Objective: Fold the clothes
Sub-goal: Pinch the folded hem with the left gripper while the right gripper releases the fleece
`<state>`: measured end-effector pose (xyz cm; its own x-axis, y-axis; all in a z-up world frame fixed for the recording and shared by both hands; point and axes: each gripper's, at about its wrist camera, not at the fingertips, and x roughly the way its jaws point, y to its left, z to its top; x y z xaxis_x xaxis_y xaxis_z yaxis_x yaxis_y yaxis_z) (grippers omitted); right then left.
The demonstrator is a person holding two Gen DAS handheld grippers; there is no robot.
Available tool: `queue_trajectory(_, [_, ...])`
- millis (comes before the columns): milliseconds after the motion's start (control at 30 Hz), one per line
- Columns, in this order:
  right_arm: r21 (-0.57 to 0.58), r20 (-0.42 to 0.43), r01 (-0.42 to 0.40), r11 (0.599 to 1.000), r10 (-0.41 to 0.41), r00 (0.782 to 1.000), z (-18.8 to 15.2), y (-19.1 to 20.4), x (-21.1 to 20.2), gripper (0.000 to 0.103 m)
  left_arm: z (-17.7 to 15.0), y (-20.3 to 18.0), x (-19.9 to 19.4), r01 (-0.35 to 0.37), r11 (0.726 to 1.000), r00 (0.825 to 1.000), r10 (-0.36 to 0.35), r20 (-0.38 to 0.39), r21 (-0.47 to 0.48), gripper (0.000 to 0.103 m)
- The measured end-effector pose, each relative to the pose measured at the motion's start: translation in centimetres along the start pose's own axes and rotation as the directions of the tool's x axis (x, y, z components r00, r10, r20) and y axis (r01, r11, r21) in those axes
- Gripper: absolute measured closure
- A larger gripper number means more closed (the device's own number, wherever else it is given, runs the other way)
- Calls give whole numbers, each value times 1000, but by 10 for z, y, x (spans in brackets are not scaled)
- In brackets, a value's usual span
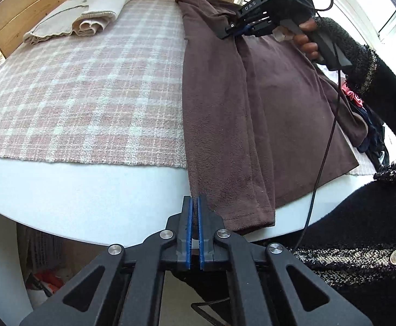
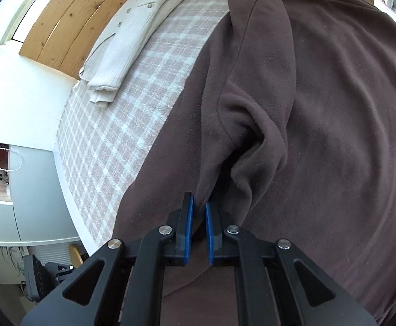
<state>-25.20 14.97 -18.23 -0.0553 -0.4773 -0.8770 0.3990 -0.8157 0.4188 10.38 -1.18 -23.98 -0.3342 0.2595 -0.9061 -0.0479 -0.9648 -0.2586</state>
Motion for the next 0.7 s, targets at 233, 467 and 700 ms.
queue_trajectory(233, [-76,195,224,972,-206,959,87,2,-27,41,4,-2,1,0,1000,1000,0,-1,14,100])
queue_trajectory(467, [-32,162,326,945,-317,935,185,-32,30,42,9,-3,4,-10,1000,999,10,-31,14,100])
queue_trajectory(700, [-25,132,281,959,-275,952,199,-60,33,97,11,5,15,4,1000,998,-3,-66,14,100])
